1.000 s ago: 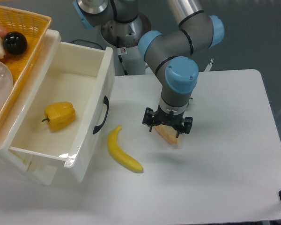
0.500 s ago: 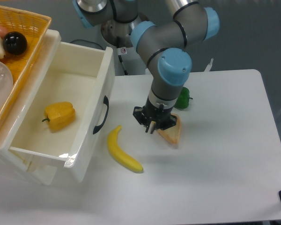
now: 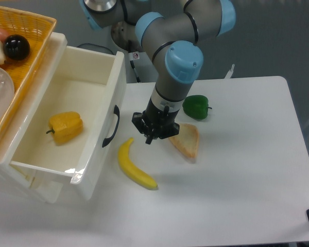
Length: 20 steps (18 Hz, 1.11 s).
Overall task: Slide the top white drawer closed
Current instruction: 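Lower the gripper against the front face of the open drawer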
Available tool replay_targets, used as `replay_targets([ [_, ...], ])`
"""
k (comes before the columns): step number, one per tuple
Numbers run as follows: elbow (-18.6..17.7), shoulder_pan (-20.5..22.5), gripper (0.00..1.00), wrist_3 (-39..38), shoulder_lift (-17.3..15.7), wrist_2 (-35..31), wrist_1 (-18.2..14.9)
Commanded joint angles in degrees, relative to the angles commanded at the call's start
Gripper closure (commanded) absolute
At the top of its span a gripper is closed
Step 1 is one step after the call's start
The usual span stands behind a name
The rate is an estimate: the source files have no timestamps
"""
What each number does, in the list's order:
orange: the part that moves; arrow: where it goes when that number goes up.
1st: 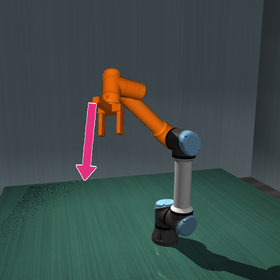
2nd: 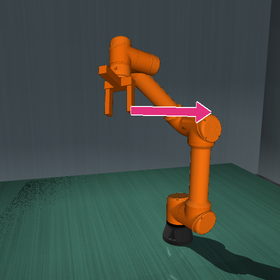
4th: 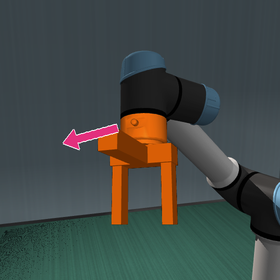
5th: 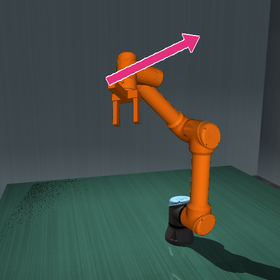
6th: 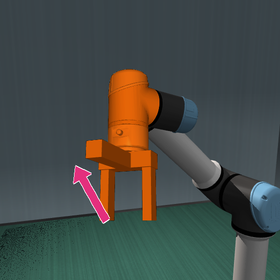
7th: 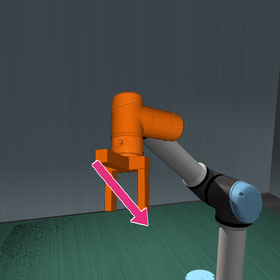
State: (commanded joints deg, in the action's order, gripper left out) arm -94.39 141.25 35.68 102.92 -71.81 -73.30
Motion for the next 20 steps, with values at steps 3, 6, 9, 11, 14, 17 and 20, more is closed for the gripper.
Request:
replay_targets([
  [3, 0.0, -0.7, 1.0, 0.3, 0.2, 2.2, -1.0],
  [6, 0.0, -1.4, 1.0, 0.4, 0.2, 3.2, -3.0],
  [9, 0.0, -1.6, 1.0, 1.6, 0.4, 3.5, -5.0],
  [11, 0.1, -1.9, 1.0, 4.0, 0.4, 3.5, -7.5],
  [14, 0.1, -1.9, 1.0, 4.5, 0.4, 3.5, -9.0],
  [17, 0.0, -2.2, 1.0, 4.5, 0.4, 4.2, -9.5],
  [20, 0.1, -2.6, 1.0, 4.5, 0.3, 5.2, -9.5],
])
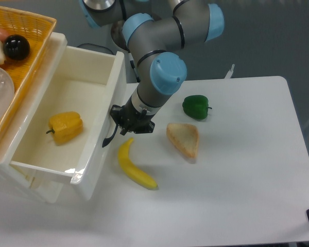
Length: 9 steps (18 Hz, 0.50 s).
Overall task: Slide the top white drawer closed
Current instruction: 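Lower the gripper against the front face of the open drawer, then push the drawer front inward into the cabinet with the gripper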
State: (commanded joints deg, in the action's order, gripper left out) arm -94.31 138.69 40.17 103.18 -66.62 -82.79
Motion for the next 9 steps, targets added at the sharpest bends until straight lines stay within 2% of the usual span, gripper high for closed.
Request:
replay_targets([
  [9, 0.1, -1.8, 1.0, -0.1, -0.4, 1.2, -0.1],
])
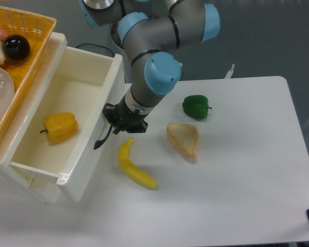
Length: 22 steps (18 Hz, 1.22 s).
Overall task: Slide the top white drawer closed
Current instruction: 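Push the drawer front inward into the cabinet with the gripper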
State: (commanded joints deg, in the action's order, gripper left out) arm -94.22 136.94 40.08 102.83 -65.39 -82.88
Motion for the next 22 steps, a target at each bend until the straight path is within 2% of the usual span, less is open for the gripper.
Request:
replay_targets([
  [22, 0.2, -5.6, 1.0, -1.0, -1.8, 1.8, -2.2],
])
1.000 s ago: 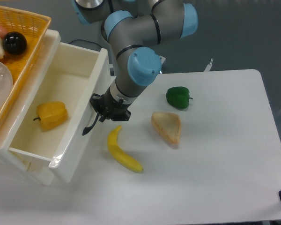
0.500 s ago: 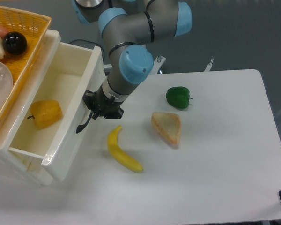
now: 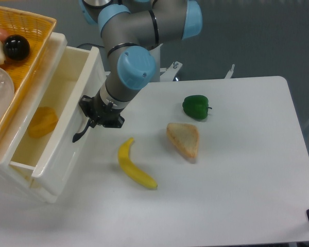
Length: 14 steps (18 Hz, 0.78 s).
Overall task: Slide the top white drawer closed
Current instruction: 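Push the drawer front inward into the cabinet with the gripper, then lift the gripper away from the closed drawer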
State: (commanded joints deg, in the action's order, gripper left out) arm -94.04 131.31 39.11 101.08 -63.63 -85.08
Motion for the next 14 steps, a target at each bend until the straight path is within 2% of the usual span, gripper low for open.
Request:
replay_targets([
  [14, 0.1, -4.7, 1.0, -2.0, 0.1, 0.9, 0.1],
])
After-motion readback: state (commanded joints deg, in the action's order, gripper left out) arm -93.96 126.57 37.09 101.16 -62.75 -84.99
